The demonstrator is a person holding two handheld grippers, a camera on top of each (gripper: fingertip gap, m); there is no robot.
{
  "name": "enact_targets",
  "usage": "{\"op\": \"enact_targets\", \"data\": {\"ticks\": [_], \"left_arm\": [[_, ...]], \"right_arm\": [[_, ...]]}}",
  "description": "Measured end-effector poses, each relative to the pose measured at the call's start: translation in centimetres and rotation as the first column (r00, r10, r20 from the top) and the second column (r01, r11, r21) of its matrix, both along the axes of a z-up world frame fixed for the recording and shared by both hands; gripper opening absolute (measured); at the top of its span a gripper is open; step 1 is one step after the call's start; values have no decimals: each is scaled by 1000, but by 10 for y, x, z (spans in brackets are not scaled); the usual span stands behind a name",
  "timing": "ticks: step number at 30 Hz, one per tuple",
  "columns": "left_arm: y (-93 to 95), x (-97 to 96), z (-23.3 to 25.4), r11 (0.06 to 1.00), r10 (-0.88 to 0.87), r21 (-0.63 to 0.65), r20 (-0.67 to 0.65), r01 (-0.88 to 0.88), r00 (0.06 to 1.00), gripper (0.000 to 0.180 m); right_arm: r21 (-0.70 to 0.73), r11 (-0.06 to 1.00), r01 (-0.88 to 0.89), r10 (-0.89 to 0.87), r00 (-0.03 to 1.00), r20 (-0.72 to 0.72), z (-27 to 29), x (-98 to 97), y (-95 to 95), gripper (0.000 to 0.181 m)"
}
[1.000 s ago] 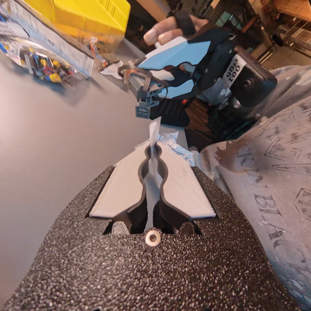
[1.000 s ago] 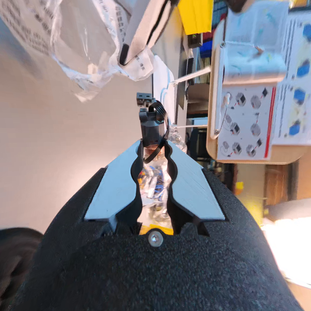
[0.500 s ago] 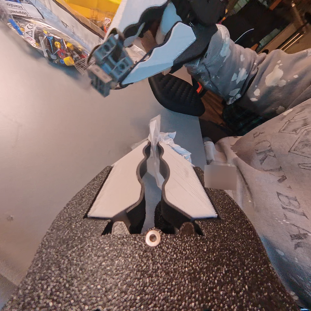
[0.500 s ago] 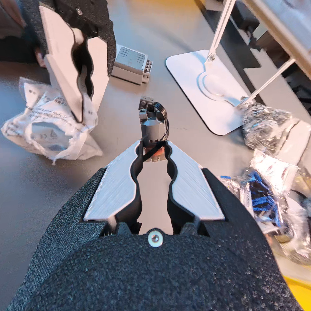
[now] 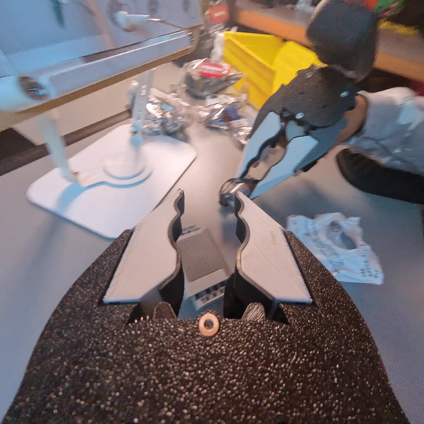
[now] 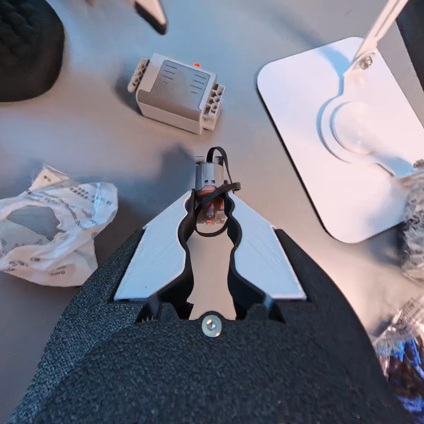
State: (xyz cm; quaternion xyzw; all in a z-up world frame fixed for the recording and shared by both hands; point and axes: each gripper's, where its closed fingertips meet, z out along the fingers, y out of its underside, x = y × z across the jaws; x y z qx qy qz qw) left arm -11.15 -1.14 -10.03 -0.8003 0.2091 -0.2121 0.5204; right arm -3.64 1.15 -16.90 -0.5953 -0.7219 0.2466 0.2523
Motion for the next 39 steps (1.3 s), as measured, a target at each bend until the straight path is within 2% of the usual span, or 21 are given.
{"op": "enact_targets", "data": {"ticks": [3,7,10,12,15,17,19,20,22,23,24,29,32,35,39], "left_arm": [[-1,-35,-14,996,83,-34,-106,-87,991,43],[-7,-40,-20,994,69,-86,-56,-73,996,48],[-7,-34,-16,996,57,-62,-53,-60,997,52],[-5,-30,-16,998,49,-47,-60,-52,997,54],[-3,-25,-16,998,48,-30,-67,-50,997,54],[-1,-18,-14,999,41,-22,-37,-42,998,54],[1,-10,-10,1000,30,0,-2,-30,1000,54],[1,-7,-7,1000,27,15,10,-27,1000,54],[3,-5,-6,998,45,32,19,-46,999,56],[5,-6,-7,998,60,34,16,-61,998,57],[5,-7,-7,997,71,39,12,-72,997,59],[9,-15,-4,989,120,85,16,-121,993,55],[10,-18,-1,985,136,105,27,-138,990,54],[10,-18,4,982,140,117,53,-146,989,53],[11,-18,5,981,142,122,66,-149,988,53]], "right_arm": [[25,999,-35,34,998,44,-7,-13,-2,23],[47,999,-2,1,1000,22,-10,-23,9,25],[-16,999,37,-39,992,-117,17,-20,9,50],[-89,996,0,-16,983,-183,40,-7,-8,70],[-196,959,-205,182,975,-132,48,36,-69,104],[-164,948,-273,265,962,-72,35,58,-101,112],[-153,954,-256,257,966,-12,13,62,-121,107],[-101,969,-226,229,973,20,-2,61,-121,94],[-2,983,-183,183,983,31,-16,59,-116,40],[-5,982,-188,188,982,-9,-13,58,-120,10],[-21,982,-190,188,980,-71,-3,56,-123,1],[0,998,-64,62,960,-274,60,72,-97,0],[83,990,115,-80,934,-347,95,104,-54,0],[169,925,341,-245,874,-420,132,149,3,0],[268,772,576,-406,772,-489,182,212,101,0]]}}
